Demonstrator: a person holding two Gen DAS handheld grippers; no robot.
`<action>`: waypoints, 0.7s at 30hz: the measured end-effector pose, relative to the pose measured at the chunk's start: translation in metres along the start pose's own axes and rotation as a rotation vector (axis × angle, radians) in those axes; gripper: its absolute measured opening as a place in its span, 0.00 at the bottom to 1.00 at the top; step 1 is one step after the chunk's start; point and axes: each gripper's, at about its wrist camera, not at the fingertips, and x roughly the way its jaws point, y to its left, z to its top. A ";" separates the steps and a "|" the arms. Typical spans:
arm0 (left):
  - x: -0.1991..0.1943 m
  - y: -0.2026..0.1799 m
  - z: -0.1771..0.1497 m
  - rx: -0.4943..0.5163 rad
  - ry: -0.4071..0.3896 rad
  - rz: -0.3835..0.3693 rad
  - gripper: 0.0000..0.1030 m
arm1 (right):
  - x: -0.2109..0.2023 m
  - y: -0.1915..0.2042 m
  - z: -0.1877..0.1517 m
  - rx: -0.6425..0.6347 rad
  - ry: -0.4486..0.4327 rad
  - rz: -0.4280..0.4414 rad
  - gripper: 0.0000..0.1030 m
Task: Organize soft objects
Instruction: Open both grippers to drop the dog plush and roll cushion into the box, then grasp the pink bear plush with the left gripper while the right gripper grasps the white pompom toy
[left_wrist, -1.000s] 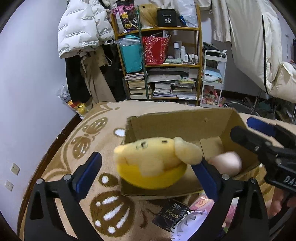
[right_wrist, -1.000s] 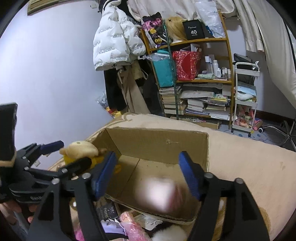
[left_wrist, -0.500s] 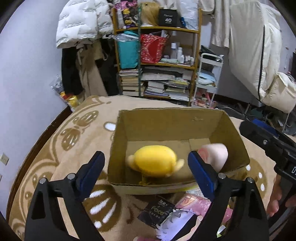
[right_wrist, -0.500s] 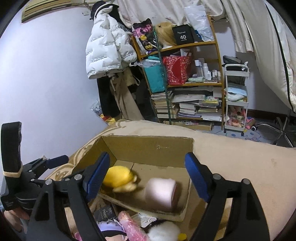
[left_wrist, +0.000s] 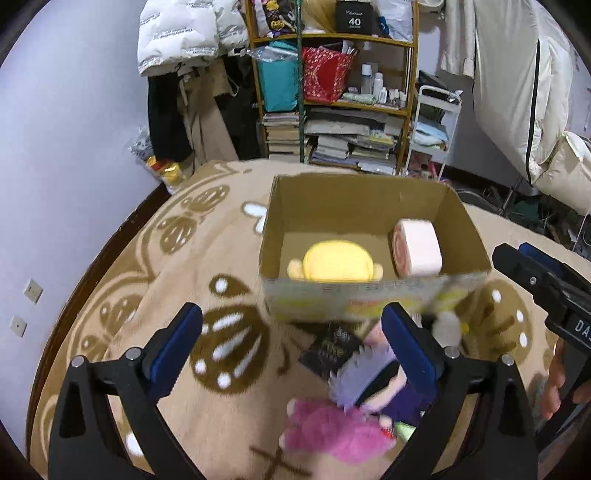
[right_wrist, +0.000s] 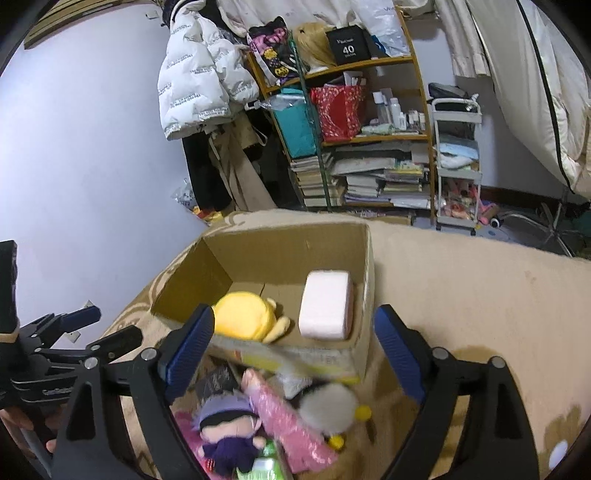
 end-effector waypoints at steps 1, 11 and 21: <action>-0.002 0.000 -0.003 0.000 0.011 0.002 0.94 | -0.002 0.000 -0.003 0.002 0.012 -0.007 0.90; -0.014 0.002 -0.037 -0.042 0.127 0.005 0.95 | -0.017 0.014 -0.024 -0.016 0.101 0.006 0.90; 0.001 0.004 -0.062 -0.067 0.243 -0.018 0.95 | -0.017 0.023 -0.046 -0.027 0.180 0.013 0.90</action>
